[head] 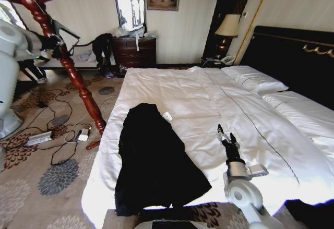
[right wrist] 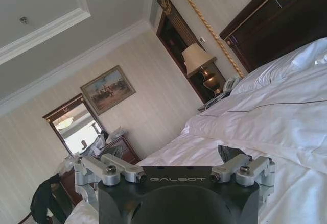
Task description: Pick up the clothes from the bed and hang them on the clothes hanger.
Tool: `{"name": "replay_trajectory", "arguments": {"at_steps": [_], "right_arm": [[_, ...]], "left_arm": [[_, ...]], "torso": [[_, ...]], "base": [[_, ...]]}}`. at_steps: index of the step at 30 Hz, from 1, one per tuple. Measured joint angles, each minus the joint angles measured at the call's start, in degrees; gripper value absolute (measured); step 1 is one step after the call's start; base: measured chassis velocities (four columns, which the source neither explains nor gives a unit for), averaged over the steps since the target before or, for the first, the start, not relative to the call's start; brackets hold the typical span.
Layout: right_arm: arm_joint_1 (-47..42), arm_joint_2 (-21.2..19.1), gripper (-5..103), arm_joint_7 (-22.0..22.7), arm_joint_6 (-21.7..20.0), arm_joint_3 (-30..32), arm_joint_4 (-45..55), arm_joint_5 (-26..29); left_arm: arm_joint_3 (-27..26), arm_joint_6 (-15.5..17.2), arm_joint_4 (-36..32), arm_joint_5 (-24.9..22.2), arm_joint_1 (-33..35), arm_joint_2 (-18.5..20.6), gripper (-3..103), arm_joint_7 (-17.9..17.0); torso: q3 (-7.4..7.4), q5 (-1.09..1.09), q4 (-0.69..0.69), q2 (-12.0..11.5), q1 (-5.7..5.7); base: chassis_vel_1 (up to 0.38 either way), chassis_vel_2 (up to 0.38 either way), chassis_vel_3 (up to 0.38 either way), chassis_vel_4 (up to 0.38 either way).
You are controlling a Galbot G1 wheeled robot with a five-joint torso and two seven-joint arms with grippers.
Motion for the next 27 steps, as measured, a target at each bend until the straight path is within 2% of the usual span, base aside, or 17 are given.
{"name": "replay_trajectory", "arguments": {"at_steps": [2,5,8,11,13,16,18,19,21,23,24,26,27], "right_arm": [[0.0,0.0,100,0.0,0.0,0.0,0.0,0.0],[-0.4,0.2,100,0.1,0.0,0.0,0.1,-0.3],[-0.4,0.2,100,0.3,0.0,0.0,0.1,-0.3],[0.1,-0.3,100,1.7,-0.1,0.0,-0.7,-0.3],[0.5,-0.5,100,2.2,-0.2,0.0,-1.1,-0.2],[4.0,-3.5,100,3.6,-0.6,-0.6,-4.3,0.8],[5.0,-4.4,100,3.7,-0.8,-1.0,-5.3,1.2],[8.0,-7.0,100,3.9,-1.1,-2.5,-7.9,2.9],[13.2,-10.0,100,4.5,-1.5,-5.6,-11.7,7.3],[14.5,-10.5,100,4.6,-1.6,-6.4,-12.5,8.3],[21.0,-12.3,100,4.8,-1.8,-10.8,-15.9,12.3],[27.5,-13.3,100,4.9,-2.4,-15.8,-19.2,15.3],[27.5,-13.3,100,4.9,-2.4,-15.8,-19.2,15.3]], "left_arm": [[0.0,-0.1,-0.5,-0.4,-0.1,0.0,18,0.0],[0.0,-0.2,-5.6,-3.3,-0.1,0.6,18,-0.1],[0.0,-0.2,-8.2,-4.3,0.6,1.1,18,-0.1],[0.2,-0.1,-16.1,-6.3,4.6,3.0,18,0.1],[-0.1,-0.2,-17.8,-6.5,6.0,3.4,18,0.2],[-2.6,-1.7,-25.9,-6.9,15.2,5.1,18,0.2],[-3.4,-2.2,-27.4,-6.9,17.5,5.3,18,0.2],[-5.6,-3.4,-31.4,-6.9,24.2,5.9,18,0.1],[-8.2,-5.3,-35.5,-6.1,32.6,6.2,18,0.1],[-8.7,-5.6,-36.1,-5.9,33.8,6.2,18,0.1],[-12.9,-7.4,-39.4,-4.9,42.5,5.3,18,-0.1],[-17.5,-8.2,-41.7,-3.9,50.7,3.7,18,-1.0],[-17.5,-8.2,-41.7,-3.9,50.7,3.7,18,-1.0]], "torso": [[0.00,0.00,0.00,0.0,0.00],[0.00,0.02,-0.03,0.0,0.00],[-0.01,0.03,-0.02,0.0,0.00],[-0.01,0.03,-0.02,0.0,-0.01],[-0.01,0.03,-0.03,0.0,-0.01],[-0.01,0.03,-0.03,0.0,-0.01],[-0.01,0.01,-0.02,0.0,-0.01],[-0.01,0.02,-0.01,0.0,0.00],[0.01,-0.02,-0.02,0.0,0.00],[0.01,-0.02,-0.03,0.0,0.00],[0.00,0.05,-0.01,0.0,0.00],[0.01,-0.03,0.02,0.0,0.00],[0.01,-0.03,0.02,0.0,0.00]], "base": [[0.000,0.000,0.000,0.000],[0.000,0.000,0.000,0.000],[0.000,0.000,0.000,0.000],[0.000,0.000,0.000,0.000],[0.000,0.000,0.000,0.000],[0.000,0.000,0.000,0.000],[0.000,0.000,0.000,0.000],[0.000,0.000,0.000,0.000],[0.000,0.000,0.000,0.000],[0.000,0.000,0.000,0.000],[0.000,0.000,0.000,0.000],[0.000,0.000,0.000,0.000],[0.000,0.000,0.000,0.000]]}}
